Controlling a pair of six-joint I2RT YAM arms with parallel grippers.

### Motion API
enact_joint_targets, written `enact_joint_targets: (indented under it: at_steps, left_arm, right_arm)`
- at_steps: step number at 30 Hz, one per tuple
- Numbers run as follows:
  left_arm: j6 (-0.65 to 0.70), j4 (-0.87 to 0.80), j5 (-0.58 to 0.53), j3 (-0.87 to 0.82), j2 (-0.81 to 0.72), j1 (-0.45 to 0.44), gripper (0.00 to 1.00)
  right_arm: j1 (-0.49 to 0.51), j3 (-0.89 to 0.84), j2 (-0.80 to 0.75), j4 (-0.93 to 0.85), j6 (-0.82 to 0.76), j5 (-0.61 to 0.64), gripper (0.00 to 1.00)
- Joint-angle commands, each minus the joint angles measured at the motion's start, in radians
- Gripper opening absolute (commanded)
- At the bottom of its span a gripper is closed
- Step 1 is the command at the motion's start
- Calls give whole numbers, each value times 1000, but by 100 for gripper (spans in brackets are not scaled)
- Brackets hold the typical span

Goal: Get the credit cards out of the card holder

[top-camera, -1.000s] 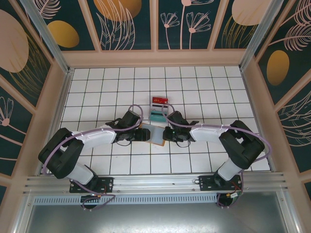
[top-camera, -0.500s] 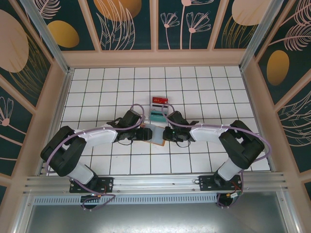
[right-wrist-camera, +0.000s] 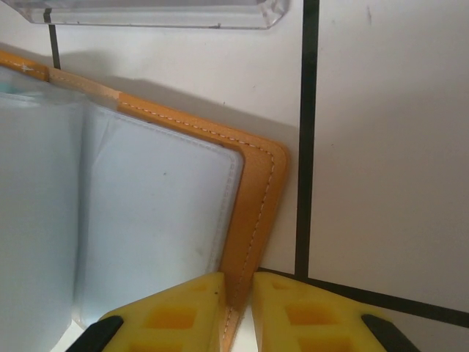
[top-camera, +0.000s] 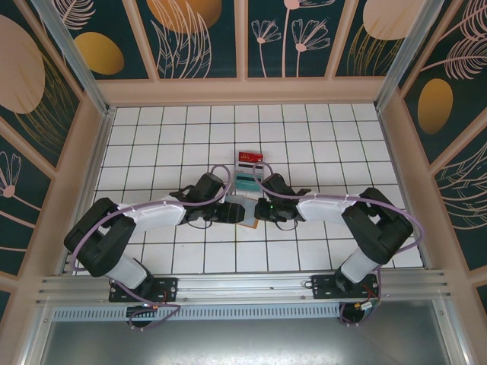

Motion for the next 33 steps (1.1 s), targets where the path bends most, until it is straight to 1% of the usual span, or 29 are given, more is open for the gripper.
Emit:
enact_joint_targets:
  at_steps: [1, 4, 7, 13, 18, 20, 26, 33]
  left_arm:
    - [35, 20, 51, 43, -9, -15, 62]
    - [55, 15, 82, 71, 7, -41, 61]
    - [55, 8, 60, 78, 0, -52, 60]
    - [36, -38, -58, 72, -61, -44, 57]
    - [-14, -79, -197, 28, -129, 11, 57]
    - [-29, -96, -234, 15, -136, 33, 57]
    - [-37, -117, -259, 9, -87, 45, 57]
    - [-29, -124, -267, 18, -32, 45, 57]
  right_arm:
    - [7, 1, 61, 41, 9, -6, 19]
    - [7, 1, 63, 39, 9, -3, 20]
    - [2, -1, 64, 45, 11, -3, 20]
    - [-17, -13, 67, 63, 2, -10, 21]
    - [-47, -7, 74, 62, -26, -16, 21]
    - [-58, 0, 82, 58, -41, -21, 21]
    - [-74, 20, 102, 54, -64, -32, 15]
    - [-74, 26, 115, 60, -59, -44, 15]
